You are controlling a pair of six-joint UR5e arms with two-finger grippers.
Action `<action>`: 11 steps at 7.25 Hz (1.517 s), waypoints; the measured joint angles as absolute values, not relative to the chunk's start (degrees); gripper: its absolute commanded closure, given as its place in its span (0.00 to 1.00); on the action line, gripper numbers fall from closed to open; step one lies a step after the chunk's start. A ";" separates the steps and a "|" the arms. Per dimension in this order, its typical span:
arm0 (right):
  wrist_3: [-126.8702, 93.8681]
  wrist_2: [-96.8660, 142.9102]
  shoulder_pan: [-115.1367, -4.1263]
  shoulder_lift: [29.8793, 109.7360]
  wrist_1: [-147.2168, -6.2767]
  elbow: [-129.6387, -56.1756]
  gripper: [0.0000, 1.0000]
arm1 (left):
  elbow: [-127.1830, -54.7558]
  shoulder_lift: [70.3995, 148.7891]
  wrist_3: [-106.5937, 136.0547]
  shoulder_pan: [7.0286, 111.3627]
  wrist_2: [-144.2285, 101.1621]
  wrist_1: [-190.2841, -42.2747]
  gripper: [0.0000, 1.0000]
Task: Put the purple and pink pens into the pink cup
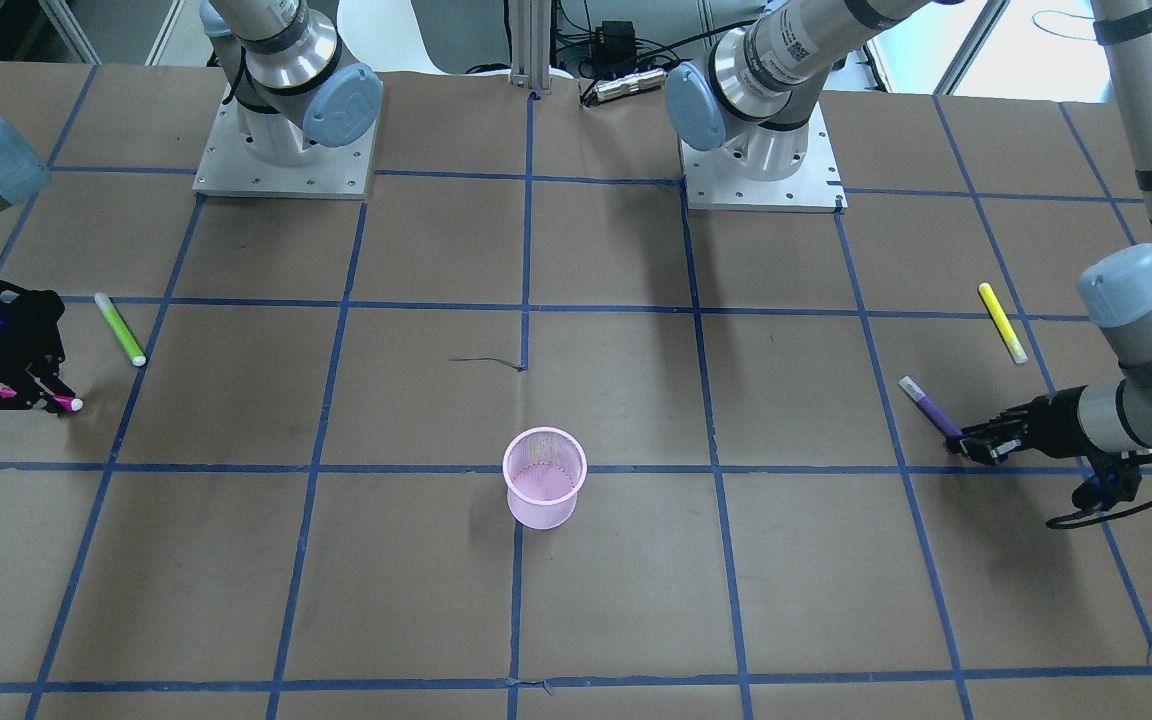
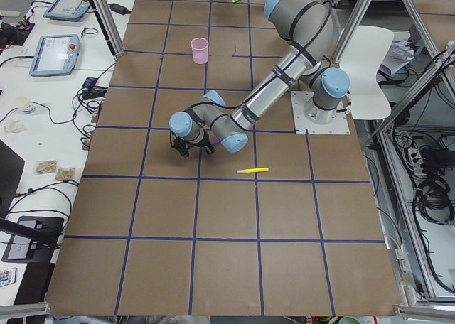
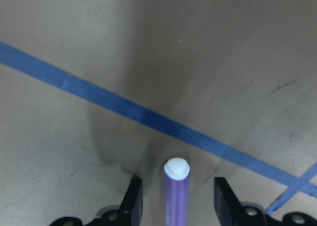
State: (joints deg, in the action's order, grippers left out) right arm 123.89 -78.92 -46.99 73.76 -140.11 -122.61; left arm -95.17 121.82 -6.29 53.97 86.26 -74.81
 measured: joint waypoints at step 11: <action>98.36 -69.05 -79.06 95.04 -126.84 -119.19 1.00 | -91.91 108.18 -2.96 60.57 86.19 -78.13 1.00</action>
